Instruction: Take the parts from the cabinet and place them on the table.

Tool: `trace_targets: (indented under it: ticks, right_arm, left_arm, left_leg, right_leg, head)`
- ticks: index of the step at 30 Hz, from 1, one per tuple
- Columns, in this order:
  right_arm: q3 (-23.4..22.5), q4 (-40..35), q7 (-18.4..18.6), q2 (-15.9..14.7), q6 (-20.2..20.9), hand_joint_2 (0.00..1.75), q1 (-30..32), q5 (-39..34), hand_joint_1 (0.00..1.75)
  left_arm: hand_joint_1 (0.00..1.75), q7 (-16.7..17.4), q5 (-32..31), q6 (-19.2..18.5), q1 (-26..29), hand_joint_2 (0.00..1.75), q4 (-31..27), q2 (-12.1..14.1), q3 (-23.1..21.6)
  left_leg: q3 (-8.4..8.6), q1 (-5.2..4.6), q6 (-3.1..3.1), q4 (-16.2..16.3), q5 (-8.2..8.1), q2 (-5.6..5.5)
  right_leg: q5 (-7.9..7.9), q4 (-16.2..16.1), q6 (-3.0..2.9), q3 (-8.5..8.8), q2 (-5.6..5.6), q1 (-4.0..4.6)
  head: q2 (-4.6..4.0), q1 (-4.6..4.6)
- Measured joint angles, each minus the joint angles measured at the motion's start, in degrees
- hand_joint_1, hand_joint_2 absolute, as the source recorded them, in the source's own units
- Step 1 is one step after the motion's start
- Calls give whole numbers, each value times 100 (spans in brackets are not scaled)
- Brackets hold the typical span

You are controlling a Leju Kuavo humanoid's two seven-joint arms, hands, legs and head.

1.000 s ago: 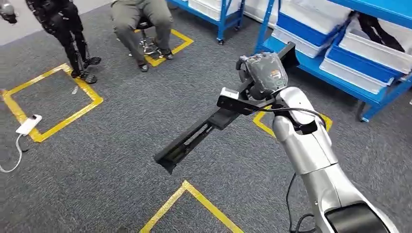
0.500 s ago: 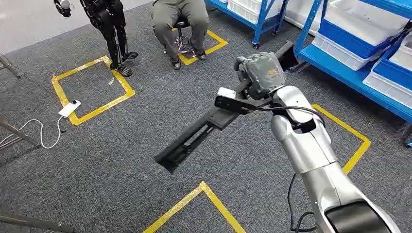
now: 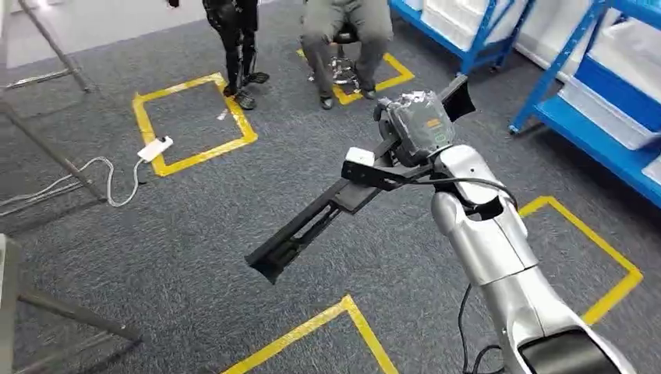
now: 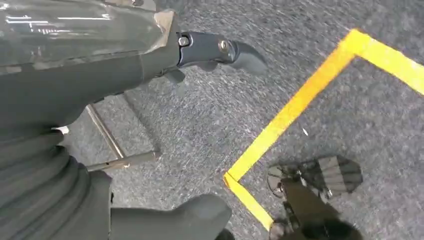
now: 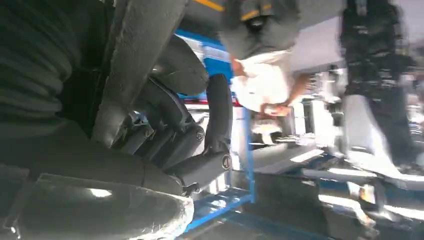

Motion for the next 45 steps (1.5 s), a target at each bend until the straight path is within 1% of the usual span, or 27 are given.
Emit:
trace_targets:
  ticks: [2,3,4,6,7,8,11,12,14,15,17,18,19,21,22,23,27,28,30,33,34,36,37,38,42,43,45]
  right_arm:
    - [0,4,2,-24,0,175,66,2,175]
    - [0,7,2,-29,0,175,99,2,175]
    - [0,7,2,-31,0,175,121,6,175]
    - [-2,4,7,-46,0,175,115,15,175]
    - [-7,2,7,-57,0,175,110,15,175]
    - [-9,2,7,-75,0,175,114,15,175]
    - [-7,0,7,-72,0,175,144,28,175]
    - [-7,0,7,-83,0,175,139,37,175]
    - [-9,-11,11,-72,-2,175,129,57,175]
    - [-9,-13,9,-74,-2,175,136,63,175]
    - [-9,-13,11,-88,-2,175,165,87,175]
    - [-9,-13,13,-88,-2,175,187,92,175]
    - [-9,-13,26,-88,-2,175,202,107,175]
    - [-9,-13,26,-85,-7,175,204,122,175]
    - [-9,-15,26,-83,-15,175,201,133,175]
    - [-9,-15,31,-81,-22,175,200,142,175]
    - [-15,-18,35,-55,-35,175,207,197,175]
    - [-22,-46,35,-53,-37,175,215,210,175]
    - [-53,-59,31,-64,-37,175,207,214,175]
    - [-57,-59,31,-103,-37,175,310,234,175]
    - [-57,-59,24,-103,-37,175,344,234,175]
    - [-57,-59,15,-107,-44,175,353,249,175]
    - [-59,-59,11,-107,-46,175,343,254,175]
    - [-61,-57,7,-107,-46,175,344,256,175]
    - [-55,-44,-13,-57,-81,175,351,267,175]
    - [-52,-44,-18,-42,-83,175,330,269,175]
    - [-55,-44,-42,-2,-92,175,291,262,175]
  left_arm:
    - [0,0,0,-2,-9,175,0,-4,-2]
    - [0,0,0,-2,-2,175,2,-9,0]
    - [0,0,-2,-9,3,175,2,-9,0]
    - [0,0,-26,-13,7,175,2,-9,0]
    - [0,0,-37,-24,4,175,0,-9,0]
    - [0,0,-42,-26,-3,175,2,0,0]
    - [0,0,-55,-48,14,175,2,-2,0]
    - [0,0,-66,-61,27,175,2,2,0]
    - [0,0,-81,-61,39,175,2,11,0]
    - [0,0,-81,-48,23,175,2,11,0]
    - [0,-7,-96,-15,6,175,2,7,0]
    - [0,-7,-96,9,11,175,2,4,0]
    - [0,-7,-98,13,15,175,2,7,0]
    - [0,-9,-99,24,16,175,2,9,2]
    - [0,-7,-98,31,14,175,2,18,2]
    - [0,-7,-90,52,5,175,0,35,4]
    - [0,199,105,96,14,175,2,81,138]
    - [0,252,114,96,33,175,2,103,164]
    - [0,381,111,98,23,175,2,140,221]
    - [0,605,76,79,14,175,2,175,275]
    - [0,676,74,70,29,175,2,175,291]
    - [0,780,74,11,52,175,2,170,324]
    - [0,809,74,9,59,175,2,160,352]
    - [0,826,74,7,59,175,2,162,363]
    - [0,1043,120,4,92,175,4,140,446]
    - [0,1075,131,2,120,175,7,135,472]
    - [0,1086,138,-37,139,175,9,81,522]
  left_leg:
    - [-2,0,4,1,-2,-152]
    - [-2,-1,3,2,-1,-231]
    - [-2,0,0,6,1,-311]
    - [-1,19,-15,29,2,-465]
    - [-14,24,-48,61,-9,-534]
    - [-47,-7,-95,103,-27,-586]
    - [-90,29,-196,46,30,-716]
    - [-113,36,-233,46,41,-772]
    - [-236,4,-257,348,-189,-239]
    - [-427,13,-279,768,-424,-71]
    - [-879,25,-298,1696,-814,27]
    - [-1003,25,-300,1936,-855,37]
    - [-977,24,-292,1874,-769,39]
    - [-506,12,-227,1005,-320,103]
    - [-199,-18,-175,479,-131,263]
    - [-44,-85,-117,173,-157,565]
    - [-75,-132,-12,129,-92,263]
    - [7,-37,44,14,-27,213]
    - [23,-49,95,-17,8,113]
    - [16,-43,92,-15,11,-146]
    - [16,-34,82,-13,17,-226]
    - [15,-9,58,9,21,-379]
    - [9,10,19,44,6,-457]
    - [-27,21,-43,90,-12,-516]
    - [-131,33,-190,79,61,-687]
    - [-160,42,-208,96,53,-723]
    - [-321,5,-235,504,-238,-193]
  right_leg:
    - [-280,873,10,-442,82,-12]
    - [-275,1001,47,-527,92,-15]
    - [-164,831,99,-473,94,-23]
    - [269,-145,228,-24,171,-78]
    - [469,-689,279,240,387,-138]
    - [469,-804,238,291,511,-124]
    - [503,-800,105,293,328,-53]
    - [534,-828,49,313,263,-100]
    - [555,-846,-49,326,175,-116]
    - [544,-845,-79,334,117,-92]
    - [528,-845,-104,336,-16,-41]
    - [522,-844,-112,339,-83,-23]
    - [514,-844,-120,343,-146,-7]
    - [497,-844,-137,362,-269,25]
    - [484,-844,-149,377,-322,36]
    - [472,-843,-141,385,-368,65]
    - [450,-874,-70,403,-594,114]
    - [387,-822,-29,340,-503,133]
    - [130,-310,-66,153,-43,68]
    - [-300,952,-40,-456,87,4]
    - [-253,934,7,-467,88,-15]
    - [112,179,159,-129,106,-80]
    - [360,-431,245,169,178,-137]
    - [413,-746,280,305,416,-190]
    - [465,-724,104,294,303,-86]
    - [497,-757,45,298,247,-137]
    - [516,-767,-53,310,156,-105]
  head:
    - [0,11]
    - [0,6]
    - [0,9]
    - [0,22]
    - [0,24]
    - [0,31]
    - [0,20]
    - [0,20]
    - [0,-18]
    - [0,-37]
    - [0,-33]
    - [0,-35]
    - [0,-33]
    - [0,-33]
    - [0,-35]
    - [0,-31]
    - [0,-26]
    - [0,-16]
    - [0,-9]
    - [0,22]
    - [0,22]
    - [0,22]
    - [0,24]
    - [0,28]
    - [0,29]
    - [0,28]
    - [0,-24]
